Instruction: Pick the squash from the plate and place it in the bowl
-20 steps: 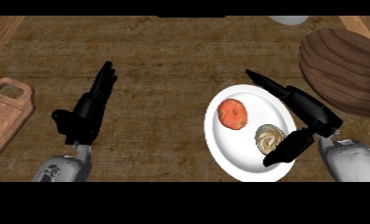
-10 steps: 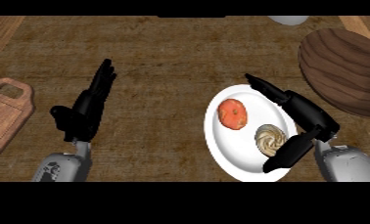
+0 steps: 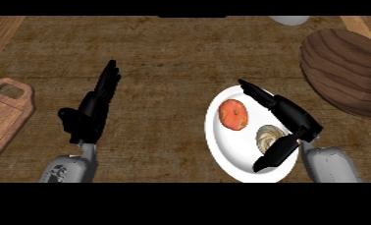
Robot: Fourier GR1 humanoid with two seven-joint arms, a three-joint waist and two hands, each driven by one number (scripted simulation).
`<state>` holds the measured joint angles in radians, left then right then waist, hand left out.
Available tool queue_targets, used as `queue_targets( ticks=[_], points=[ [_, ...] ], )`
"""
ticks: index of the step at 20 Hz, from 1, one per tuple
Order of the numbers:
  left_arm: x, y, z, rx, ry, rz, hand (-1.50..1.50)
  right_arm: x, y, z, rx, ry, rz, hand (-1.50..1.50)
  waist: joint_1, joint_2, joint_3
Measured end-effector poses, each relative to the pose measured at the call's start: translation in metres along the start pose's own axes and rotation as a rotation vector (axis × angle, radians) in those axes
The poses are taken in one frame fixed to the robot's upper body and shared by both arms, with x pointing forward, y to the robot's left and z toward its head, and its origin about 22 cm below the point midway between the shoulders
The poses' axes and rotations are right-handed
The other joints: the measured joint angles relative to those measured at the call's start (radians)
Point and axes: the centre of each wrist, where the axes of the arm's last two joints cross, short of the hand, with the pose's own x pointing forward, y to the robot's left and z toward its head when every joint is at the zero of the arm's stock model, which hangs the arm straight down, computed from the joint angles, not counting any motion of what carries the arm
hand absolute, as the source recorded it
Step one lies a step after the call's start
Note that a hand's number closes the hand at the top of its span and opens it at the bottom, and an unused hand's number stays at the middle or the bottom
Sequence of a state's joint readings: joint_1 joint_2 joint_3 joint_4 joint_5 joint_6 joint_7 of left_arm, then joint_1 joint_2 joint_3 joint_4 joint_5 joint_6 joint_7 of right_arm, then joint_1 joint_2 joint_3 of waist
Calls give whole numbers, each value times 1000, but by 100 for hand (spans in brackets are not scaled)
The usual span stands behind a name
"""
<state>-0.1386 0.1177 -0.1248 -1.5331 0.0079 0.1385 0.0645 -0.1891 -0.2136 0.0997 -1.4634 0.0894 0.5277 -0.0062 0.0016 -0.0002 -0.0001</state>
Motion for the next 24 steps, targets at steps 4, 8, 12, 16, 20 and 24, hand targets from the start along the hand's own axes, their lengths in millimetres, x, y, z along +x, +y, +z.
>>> queue_targets(
  ticks=[4,8,12,16,20,24],
  points=[
    [6,5,-2,2,0,0,0,-8,12,-12,-5,-6,2,-150,0,0,0],
    [2,3,1,-1,0,0,0,-17,22,-17,-29,32,71,-150,1,0,0],
    [4,1,0,6,0,3,0,-26,20,-23,-53,69,143,-150,1,1,0],
    [4,0,6,3,0,6,0,-34,22,-31,-28,86,178,-150,1,-2,-2],
    [11,1,6,0,1,6,0,-35,19,-37,11,58,215,150,1,-4,-5],
    [11,0,3,-6,7,4,0,-35,23,-43,70,-4,315,150,0,-6,-6]
  ],
)
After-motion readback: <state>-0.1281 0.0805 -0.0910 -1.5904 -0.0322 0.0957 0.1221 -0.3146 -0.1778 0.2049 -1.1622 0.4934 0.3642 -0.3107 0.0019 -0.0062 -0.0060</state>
